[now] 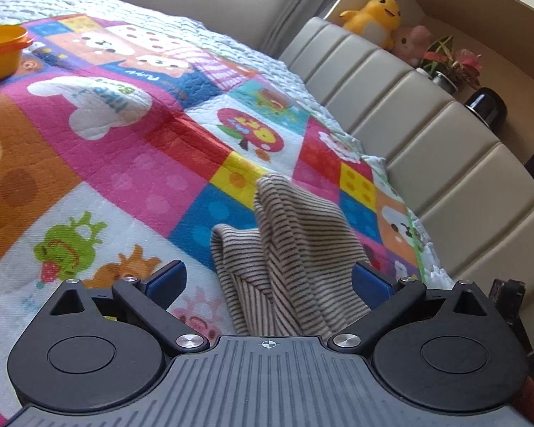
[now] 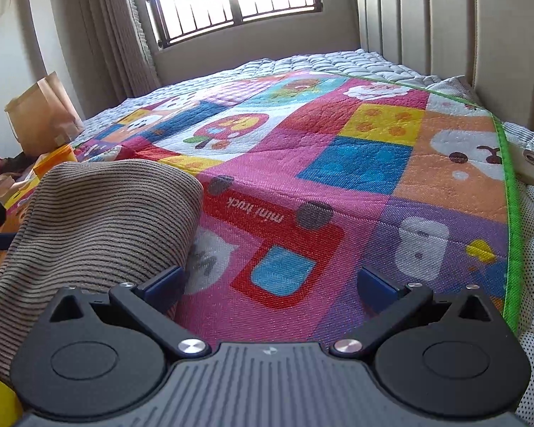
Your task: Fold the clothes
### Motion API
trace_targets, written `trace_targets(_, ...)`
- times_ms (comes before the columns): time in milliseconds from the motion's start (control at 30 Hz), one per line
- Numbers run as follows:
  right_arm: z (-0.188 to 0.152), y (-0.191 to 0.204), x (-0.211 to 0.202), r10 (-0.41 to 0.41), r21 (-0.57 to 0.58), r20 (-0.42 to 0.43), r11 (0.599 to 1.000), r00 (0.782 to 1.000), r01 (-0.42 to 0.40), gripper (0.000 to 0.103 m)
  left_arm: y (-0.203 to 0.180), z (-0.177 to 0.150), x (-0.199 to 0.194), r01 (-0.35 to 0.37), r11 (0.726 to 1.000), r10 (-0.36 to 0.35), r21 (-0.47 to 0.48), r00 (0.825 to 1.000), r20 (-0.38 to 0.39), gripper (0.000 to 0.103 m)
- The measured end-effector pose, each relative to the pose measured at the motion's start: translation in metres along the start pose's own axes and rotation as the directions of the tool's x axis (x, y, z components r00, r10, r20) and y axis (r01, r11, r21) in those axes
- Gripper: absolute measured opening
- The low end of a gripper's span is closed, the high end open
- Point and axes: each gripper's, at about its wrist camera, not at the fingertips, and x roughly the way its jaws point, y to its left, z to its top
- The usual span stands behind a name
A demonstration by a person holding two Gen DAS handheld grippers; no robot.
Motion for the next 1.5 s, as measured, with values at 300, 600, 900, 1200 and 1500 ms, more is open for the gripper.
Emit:
trace_targets(300,-0.015,-0.004,-0.044,0.290,0.145,0.022,0.946,0.957,-0.290,0.103,-0.009,-0.018,0.022,-0.103,0.992,0.109,0.070,0.991,-0.081,0.093)
trace_targets(600,-0.019,0.056,-0.055,0.439,0.027,-0.075,0.899,0.895,-0.438,0.069,-0.005,-0.013,0.022,-0.103,0.992,0.108,0.076,0.992,-0.065,0.090)
trace_targets(900,-0.043,0.064,-0.041,0.293,-0.147,-0.145,0.938,0.945,-0.313,0.075,-0.023,0.017,-0.018,-0.041,0.989,0.025,0.141,0.994,0.108,0.089)
trace_targets(1200,-0.020,0.062,-0.055,0.319,-0.186,-0.076,0.926,0.945,-0.328,0.083,-0.058,0.032,0.048,0.110,0.958,-0.104,0.264,0.994,-0.037,0.087)
trace_targets(1500,0.077,0.037,-0.001,0.207,-0.114,0.036,0.973,0.978,-0.202,0.099,-0.003,0.024,0.070,0.082,0.978,-0.070,0.191,0.995,-0.071,0.084)
